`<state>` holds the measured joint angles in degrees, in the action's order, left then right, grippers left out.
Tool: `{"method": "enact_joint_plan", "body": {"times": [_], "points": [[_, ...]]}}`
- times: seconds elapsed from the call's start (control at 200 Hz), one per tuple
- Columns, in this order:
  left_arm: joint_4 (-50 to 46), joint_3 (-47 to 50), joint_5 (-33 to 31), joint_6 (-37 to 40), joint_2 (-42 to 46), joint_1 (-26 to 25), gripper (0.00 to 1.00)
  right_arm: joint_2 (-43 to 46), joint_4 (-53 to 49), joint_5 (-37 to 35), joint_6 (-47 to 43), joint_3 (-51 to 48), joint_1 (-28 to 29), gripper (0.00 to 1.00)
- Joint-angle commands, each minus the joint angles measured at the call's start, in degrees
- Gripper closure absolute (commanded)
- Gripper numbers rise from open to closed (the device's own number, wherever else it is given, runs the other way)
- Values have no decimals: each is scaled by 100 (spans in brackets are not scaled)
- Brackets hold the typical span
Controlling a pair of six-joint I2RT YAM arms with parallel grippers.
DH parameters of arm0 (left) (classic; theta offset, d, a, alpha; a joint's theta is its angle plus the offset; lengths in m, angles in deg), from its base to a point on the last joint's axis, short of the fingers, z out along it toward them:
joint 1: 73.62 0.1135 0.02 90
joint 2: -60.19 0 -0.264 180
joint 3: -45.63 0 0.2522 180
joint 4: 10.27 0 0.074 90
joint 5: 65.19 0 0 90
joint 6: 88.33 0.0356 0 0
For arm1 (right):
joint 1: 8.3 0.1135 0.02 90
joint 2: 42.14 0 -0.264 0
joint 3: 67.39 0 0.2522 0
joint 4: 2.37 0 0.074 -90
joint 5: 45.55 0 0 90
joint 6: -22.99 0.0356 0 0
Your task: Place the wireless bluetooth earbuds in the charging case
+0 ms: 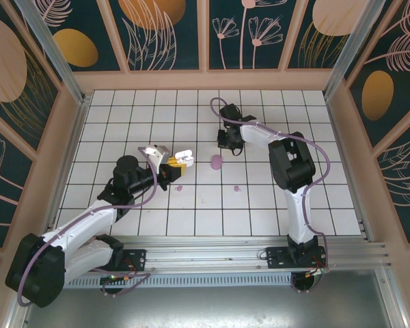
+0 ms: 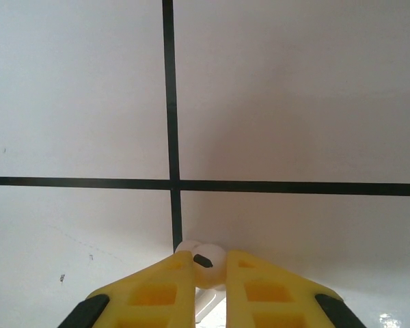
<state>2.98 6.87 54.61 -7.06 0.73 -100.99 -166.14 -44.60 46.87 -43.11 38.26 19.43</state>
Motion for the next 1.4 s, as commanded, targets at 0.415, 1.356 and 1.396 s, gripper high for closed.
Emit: {"method": "enact_joint_plan", "body": {"times": [0.415, 1.356, 1.396], "points": [[255, -225, 107, -136, 60, -31, 100, 1058, 137, -544, -35, -378, 50, 88], [83, -1280, 24, -949, -915, -128, 100, 4078, 1784, -1098, -1327, -1751, 1287, 91], [144, -1280, 40, -997, -926, -137, 100, 4229, 1916, -1088, -1438, -1862, 1367, 92]]}}
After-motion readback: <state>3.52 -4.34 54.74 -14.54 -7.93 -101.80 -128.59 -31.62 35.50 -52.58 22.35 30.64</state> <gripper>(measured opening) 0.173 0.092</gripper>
